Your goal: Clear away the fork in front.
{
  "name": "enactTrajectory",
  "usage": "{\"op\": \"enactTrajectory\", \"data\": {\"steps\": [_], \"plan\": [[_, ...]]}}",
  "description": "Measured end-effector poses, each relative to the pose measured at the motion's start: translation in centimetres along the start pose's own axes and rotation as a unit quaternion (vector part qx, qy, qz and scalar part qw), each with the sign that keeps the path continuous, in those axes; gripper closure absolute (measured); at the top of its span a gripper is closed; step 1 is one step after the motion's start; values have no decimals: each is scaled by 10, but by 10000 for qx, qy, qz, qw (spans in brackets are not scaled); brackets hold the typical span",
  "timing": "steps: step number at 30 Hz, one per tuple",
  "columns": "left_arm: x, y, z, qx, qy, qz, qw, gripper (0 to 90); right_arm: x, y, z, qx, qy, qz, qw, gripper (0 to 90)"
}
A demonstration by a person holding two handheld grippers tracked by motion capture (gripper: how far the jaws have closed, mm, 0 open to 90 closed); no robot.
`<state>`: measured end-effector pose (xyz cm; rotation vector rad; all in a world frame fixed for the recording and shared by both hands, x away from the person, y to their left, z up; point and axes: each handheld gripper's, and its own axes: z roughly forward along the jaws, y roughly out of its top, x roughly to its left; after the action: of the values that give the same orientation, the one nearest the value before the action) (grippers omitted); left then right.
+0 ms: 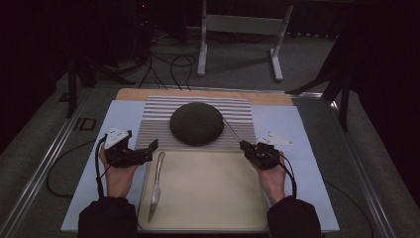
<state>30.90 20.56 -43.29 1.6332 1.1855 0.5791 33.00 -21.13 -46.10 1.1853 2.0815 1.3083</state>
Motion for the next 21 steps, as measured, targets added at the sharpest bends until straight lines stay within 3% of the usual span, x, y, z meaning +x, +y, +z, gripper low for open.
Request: {"op": "enactTrajectory", "data": {"steps": [8,13,17,21], "plan": [[-6,5,7,28,-195,-32,9998,0,11,-1,0,-20,141,-147,9998,861],[-13,7,15,154,-278,53,9995,0,19,-1,1,-57,208,-179,9996,861],[-17,8,22,175,-366,-47,9992,0,28,-1,3,-71,289,-264,9992,861],[-24,9,29,258,-490,30,9985,0,33,1,3,-96,360,-311,9988,861]]}}
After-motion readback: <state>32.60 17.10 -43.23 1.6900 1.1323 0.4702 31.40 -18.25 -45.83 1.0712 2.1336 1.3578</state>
